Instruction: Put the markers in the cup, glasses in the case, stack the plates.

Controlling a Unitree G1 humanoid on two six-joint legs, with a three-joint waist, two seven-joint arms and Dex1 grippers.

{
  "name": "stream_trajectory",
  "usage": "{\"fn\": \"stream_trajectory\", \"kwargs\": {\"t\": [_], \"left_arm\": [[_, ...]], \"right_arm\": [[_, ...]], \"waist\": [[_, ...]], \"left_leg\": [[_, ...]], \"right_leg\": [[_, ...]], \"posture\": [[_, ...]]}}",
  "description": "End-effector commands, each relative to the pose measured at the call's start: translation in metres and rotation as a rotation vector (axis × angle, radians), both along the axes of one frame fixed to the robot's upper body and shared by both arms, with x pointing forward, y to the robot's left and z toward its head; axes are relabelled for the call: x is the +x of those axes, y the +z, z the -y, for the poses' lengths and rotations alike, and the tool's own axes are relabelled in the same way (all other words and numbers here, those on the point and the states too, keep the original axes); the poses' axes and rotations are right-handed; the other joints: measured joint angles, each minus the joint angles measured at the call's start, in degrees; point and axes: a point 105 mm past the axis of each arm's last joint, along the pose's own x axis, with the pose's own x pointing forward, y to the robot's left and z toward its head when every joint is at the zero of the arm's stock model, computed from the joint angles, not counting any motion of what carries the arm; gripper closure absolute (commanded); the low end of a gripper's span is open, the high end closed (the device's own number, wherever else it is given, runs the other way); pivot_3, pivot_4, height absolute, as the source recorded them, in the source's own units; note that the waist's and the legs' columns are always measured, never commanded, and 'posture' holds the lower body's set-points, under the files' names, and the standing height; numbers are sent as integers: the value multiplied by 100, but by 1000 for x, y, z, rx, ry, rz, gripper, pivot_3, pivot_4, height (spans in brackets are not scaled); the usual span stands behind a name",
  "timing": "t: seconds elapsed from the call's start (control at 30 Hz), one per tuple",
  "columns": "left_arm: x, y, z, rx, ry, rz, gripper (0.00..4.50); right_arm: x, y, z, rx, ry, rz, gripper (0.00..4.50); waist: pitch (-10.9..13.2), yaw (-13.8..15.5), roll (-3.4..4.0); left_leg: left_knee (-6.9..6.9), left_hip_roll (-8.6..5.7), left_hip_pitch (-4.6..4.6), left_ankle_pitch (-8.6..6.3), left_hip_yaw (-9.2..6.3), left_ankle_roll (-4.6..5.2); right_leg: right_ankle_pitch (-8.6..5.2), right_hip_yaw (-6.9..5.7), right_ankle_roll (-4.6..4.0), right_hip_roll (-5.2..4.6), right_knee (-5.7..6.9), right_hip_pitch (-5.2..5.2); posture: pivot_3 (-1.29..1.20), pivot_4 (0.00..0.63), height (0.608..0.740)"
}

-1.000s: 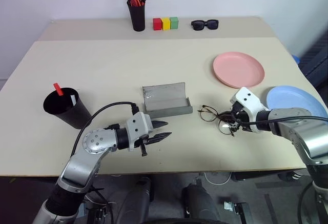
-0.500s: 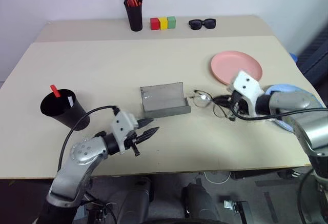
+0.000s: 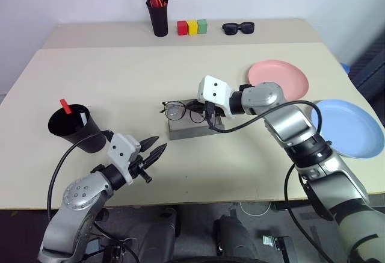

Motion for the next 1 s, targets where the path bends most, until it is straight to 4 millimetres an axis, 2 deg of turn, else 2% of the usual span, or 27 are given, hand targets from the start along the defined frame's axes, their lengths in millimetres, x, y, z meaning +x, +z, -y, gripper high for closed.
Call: {"fn": "stream_trajectory", "kwargs": {"t": [0.03,0.2,0.4,0.5,0.67,0.77,0.83,0.87,0.9,0.93,1.0], "left_arm": [[-4,13,2,13,1,51,3050],[-4,13,0,18,8,45,3050],[1,12,-3,23,10,46,3050],[5,13,-2,7,19,45,3050],[11,14,-1,-1,24,46,3050],[17,16,0,-10,36,43,3050],[37,22,1,-20,91,40,3050],[48,27,2,-28,120,47,3582],[60,35,4,-42,138,50,3857],[69,41,6,-49,147,52,4333],[93,57,11,-79,183,59,4471]], "right_arm": [[1,5,3,-44,54,59,4468],[-3,-2,10,-87,84,41,4468],[-6,-4,8,-82,86,14,4468],[-5,-5,8,-86,76,21,3546],[-1,7,9,-39,41,69,1053],[-1,12,11,-19,28,86,1053],[-3,16,14,11,18,94,1053],[-5,17,15,23,14,95,989],[-7,18,18,32,6,97,989],[-9,18,21,37,0,100,989],[-15,19,28,52,-16,108,989]], "waist": [[0,11,1],[0,-11,1],[1,-11,1],[1,-7,1],[1,-7,1],[0,-2,1],[0,25,1],[1,49,0],[1,60,-2],[1,80,-3],[1,109,-4]], "left_leg": [[-3,-1,0,0,0,0],[-8,1,1,2,0,-3],[-10,1,1,2,0,-4],[-10,1,1,2,0,-4],[-10,1,1,2,0,-5],[-10,0,1,3,0,-5],[-10,0,1,3,0,-5],[-9,-1,2,3,-3,-6],[-8,-2,1,6,-12,-9],[-5,-2,1,7,-15,-11],[-1,-3,0,8,-14,-11]], "right_leg": [[0,0,0,0,-1,0],[0,1,0,2,0,-1],[0,2,-1,1,0,-2],[-1,2,-1,1,0,-2],[0,2,-1,1,0,-2],[0,2,0,1,0,-2],[0,2,0,1,0,-2],[0,-2,1,2,1,-1],[1,-9,1,5,1,-1],[2,-11,3,7,3,0],[3,-12,5,8,7,5]], "posture": [[0,150,734],[0,150,734],[0,150,734],[0,150,734],[0,150,734],[0,150,734],[0,150,734],[0,150,734],[0,150,734],[0,150,734],[0,150,734]]}}
